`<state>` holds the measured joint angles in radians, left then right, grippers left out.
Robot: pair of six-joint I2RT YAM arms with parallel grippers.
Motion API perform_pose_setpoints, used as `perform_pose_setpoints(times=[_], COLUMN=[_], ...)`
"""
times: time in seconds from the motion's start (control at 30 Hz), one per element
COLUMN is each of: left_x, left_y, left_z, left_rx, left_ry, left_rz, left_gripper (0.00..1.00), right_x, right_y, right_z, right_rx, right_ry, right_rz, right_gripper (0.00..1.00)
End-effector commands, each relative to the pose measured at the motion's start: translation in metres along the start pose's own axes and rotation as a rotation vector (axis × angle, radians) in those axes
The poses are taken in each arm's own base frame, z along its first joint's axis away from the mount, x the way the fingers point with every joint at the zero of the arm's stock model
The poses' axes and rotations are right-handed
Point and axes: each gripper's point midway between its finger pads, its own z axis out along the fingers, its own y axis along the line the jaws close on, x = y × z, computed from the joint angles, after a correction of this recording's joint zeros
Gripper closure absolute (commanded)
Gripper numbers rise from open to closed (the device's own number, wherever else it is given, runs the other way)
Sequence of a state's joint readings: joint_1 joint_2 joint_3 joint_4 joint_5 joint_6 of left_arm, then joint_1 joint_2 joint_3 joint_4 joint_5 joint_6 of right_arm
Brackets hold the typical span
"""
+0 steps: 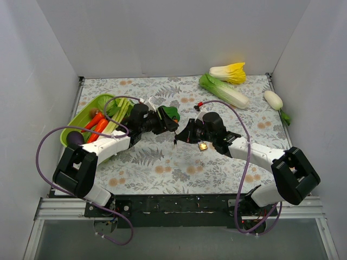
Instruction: Unlock with the key
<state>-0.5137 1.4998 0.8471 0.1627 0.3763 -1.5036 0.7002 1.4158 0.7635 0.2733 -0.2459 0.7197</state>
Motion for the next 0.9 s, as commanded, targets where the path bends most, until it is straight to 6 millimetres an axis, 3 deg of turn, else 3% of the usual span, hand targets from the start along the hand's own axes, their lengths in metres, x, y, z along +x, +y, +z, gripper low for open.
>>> perform_pose_setpoints(times=[0.0, 0.87], left_x=[-0.003, 0.010], left_y=[-0.020, -0.021], left_z=[-0.006, 0.000], left_rx=[0.053, 0.031], left_ry=[-0.021, 0.004], left_rz=[0.043, 0.087], left_gripper=[1.00, 1.00], right_x=[-0.041, -0.079], right_y=[0.022, 0.025], right_z=[0.004, 0.013], right_rx=[-0.060, 0.043], right_ry=[-0.141, -0.263], right_rz=[-0.012, -0.108], right_gripper=[0.99, 0.99])
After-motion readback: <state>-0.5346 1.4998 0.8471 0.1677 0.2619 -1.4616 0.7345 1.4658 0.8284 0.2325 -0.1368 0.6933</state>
